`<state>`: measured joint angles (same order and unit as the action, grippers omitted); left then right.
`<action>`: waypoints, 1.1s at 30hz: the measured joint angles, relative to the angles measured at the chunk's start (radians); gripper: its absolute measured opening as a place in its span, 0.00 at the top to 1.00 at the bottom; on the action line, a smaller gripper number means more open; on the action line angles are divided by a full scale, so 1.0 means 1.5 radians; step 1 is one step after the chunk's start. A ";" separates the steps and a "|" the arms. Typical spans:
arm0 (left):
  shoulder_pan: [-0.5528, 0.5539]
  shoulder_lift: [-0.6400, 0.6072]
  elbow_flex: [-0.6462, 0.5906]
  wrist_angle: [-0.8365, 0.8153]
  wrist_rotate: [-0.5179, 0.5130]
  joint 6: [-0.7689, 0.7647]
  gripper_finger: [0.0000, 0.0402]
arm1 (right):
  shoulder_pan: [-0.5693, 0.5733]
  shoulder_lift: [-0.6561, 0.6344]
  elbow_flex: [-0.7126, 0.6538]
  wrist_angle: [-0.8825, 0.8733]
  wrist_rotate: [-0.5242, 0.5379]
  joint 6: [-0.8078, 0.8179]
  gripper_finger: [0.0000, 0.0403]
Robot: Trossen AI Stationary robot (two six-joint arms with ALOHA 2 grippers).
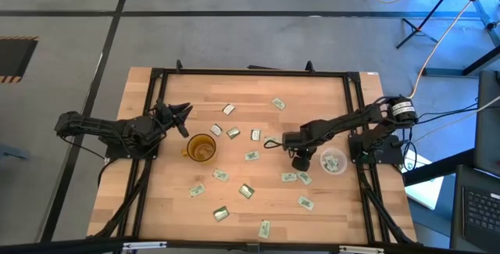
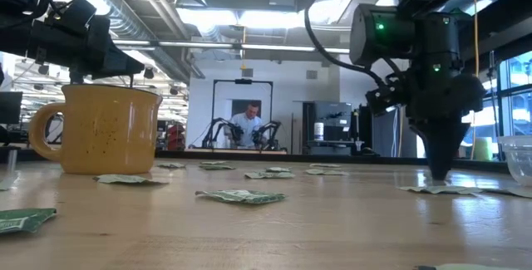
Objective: Pick and place Stevia / Truvia into bins
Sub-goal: Put the green stevia packet into the transparent container
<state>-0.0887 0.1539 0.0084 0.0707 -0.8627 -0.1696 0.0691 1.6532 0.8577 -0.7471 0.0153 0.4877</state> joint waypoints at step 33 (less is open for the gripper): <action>0.000 0.000 0.000 -0.007 -0.001 0.000 0.81 | -0.001 -0.009 -0.018 -0.001 0.045 0.003 0.90</action>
<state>-0.0887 0.1543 0.0086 0.0596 -0.8635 -0.1696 0.0681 1.6398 0.8300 -0.7479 0.0825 0.4923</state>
